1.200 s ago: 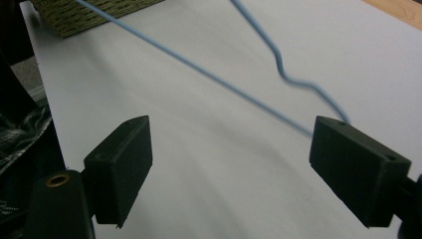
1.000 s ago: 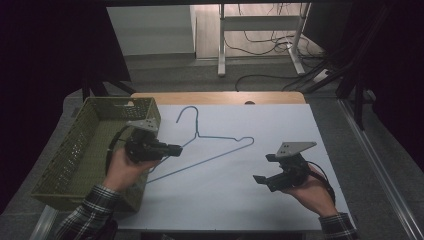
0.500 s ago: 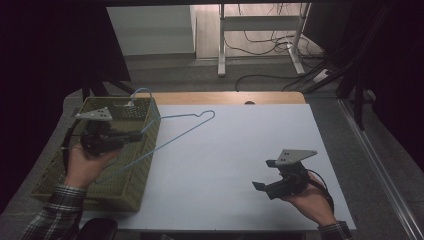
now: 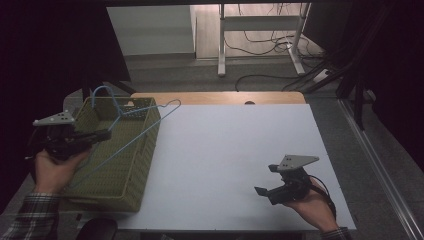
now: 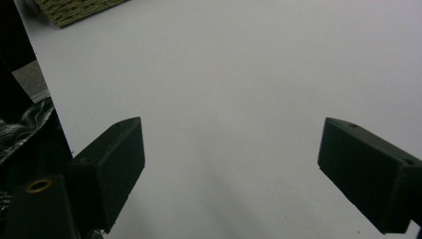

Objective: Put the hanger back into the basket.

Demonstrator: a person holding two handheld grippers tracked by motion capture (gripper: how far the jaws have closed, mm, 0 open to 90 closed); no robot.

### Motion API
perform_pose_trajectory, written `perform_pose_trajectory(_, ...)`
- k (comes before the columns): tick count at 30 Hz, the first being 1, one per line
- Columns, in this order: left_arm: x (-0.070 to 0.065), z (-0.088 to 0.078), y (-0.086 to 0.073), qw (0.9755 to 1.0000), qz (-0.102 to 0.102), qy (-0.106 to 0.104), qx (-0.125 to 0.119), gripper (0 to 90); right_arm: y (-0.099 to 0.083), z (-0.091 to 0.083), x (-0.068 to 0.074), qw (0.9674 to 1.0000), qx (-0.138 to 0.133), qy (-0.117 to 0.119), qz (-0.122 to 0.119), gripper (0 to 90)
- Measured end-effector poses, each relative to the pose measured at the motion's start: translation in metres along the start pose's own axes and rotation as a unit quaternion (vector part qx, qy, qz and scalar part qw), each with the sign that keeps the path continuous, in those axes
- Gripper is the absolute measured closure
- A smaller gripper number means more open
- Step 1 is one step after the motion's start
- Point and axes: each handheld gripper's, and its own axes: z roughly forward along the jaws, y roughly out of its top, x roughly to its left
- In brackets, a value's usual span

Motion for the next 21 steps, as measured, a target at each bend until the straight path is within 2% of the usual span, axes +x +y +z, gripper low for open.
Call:
perform_pose_trajectory(1, 0.003, -0.003, -0.002, 1.0000, -0.003, 0.001, -0.003, 87.7, -0.001, -0.001, 0.000, 1.0000, 0.000, -0.001, 0.001, 10.8)
perform_pose_trajectory(9, 0.024, -0.019, -0.020, 0.9985, -0.015, 0.052, -0.008, 87.7, -0.007, -0.004, -0.002, 0.9999, 0.001, -0.004, 0.011, 10.7)
perform_pose_trajectory(17, 0.044, -0.023, -0.039, 0.9967, -0.024, 0.077, -0.011, 87.6, -0.010, -0.004, -0.003, 0.9999, 0.005, -0.003, 0.013, 10.6)
perform_pose_trajectory(21, 0.051, -0.020, -0.048, 0.9963, -0.027, 0.081, -0.008, 87.6, -0.010, -0.003, -0.003, 0.9999, 0.009, -0.002, 0.012, 10.5)
